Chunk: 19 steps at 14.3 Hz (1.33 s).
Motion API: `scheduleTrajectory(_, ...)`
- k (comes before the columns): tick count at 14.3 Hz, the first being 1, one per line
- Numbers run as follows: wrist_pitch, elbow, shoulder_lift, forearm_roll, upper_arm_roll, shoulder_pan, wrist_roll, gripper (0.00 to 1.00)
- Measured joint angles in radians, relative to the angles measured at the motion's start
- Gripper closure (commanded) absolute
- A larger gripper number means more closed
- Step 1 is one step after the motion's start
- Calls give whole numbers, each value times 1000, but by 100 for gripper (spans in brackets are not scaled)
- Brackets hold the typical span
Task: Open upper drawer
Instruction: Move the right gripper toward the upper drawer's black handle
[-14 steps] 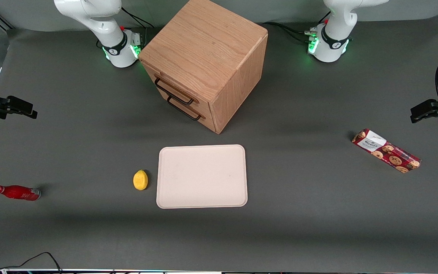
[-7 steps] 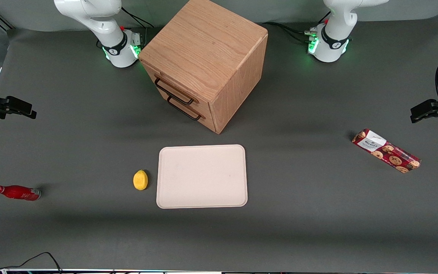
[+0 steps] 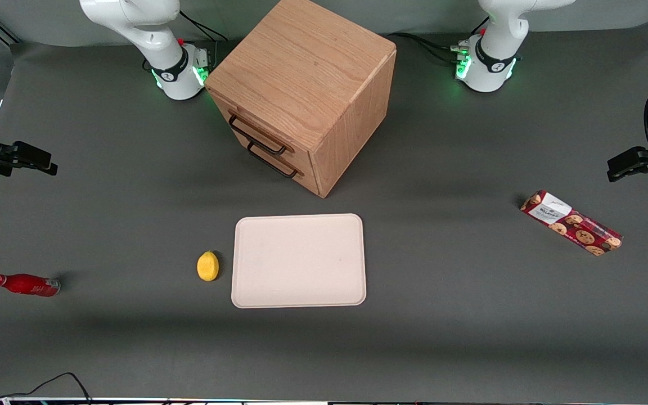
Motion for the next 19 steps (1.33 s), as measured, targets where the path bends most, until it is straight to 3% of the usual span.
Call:
scheduleTrajectory(7, -15, 2, -5, 2, 8, 88, 0, 0)
scheduleTrajectory(19, -22, 4, -3, 44, 3, 453, 0, 0)
